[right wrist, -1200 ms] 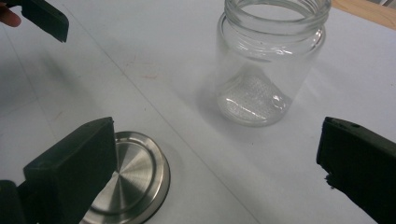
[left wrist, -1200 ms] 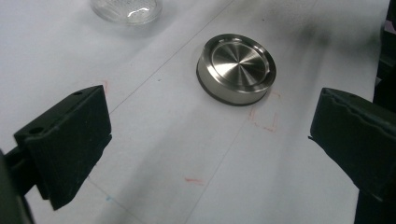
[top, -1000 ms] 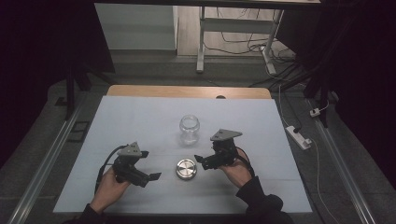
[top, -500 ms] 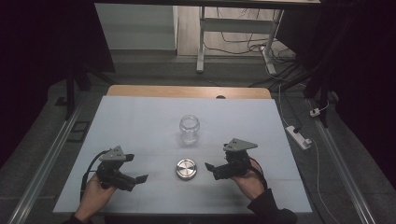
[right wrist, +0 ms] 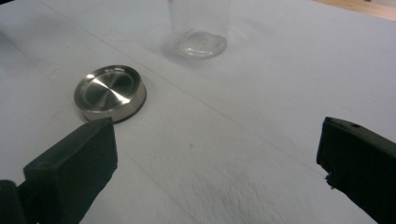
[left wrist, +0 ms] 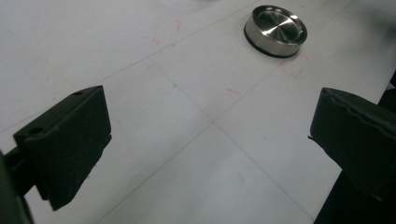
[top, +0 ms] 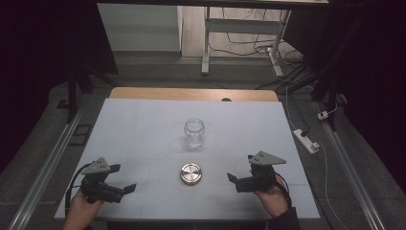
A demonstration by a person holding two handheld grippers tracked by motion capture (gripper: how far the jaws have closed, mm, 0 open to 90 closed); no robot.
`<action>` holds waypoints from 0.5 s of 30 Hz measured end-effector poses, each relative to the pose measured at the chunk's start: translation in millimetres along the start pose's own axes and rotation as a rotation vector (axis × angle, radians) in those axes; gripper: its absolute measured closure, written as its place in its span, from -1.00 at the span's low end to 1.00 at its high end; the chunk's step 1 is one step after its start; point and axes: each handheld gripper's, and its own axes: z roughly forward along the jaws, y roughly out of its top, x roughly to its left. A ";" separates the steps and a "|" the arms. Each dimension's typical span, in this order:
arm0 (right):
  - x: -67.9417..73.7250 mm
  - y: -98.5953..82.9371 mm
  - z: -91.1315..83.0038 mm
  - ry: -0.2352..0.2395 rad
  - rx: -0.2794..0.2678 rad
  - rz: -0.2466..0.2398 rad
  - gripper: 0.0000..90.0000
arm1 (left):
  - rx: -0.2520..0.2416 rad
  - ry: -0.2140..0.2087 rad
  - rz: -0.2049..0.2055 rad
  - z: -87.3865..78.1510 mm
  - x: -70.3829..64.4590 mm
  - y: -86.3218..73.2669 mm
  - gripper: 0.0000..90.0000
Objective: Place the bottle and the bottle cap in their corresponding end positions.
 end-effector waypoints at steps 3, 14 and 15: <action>-3.2 -7.6 -8.5 -0.026 0.006 0.011 -1.00 | 0.002 0.016 -0.016 -5.5 1.3 -7.9 -1.00; -12.7 -37.3 -29.0 -0.105 0.053 0.062 -1.00 | 0.020 0.072 -0.081 -22.7 7.2 -37.2 -1.00; -12.8 -38.9 -30.5 -0.111 0.055 0.064 -1.00 | 0.024 0.078 -0.086 -23.6 7.4 -39.8 -1.00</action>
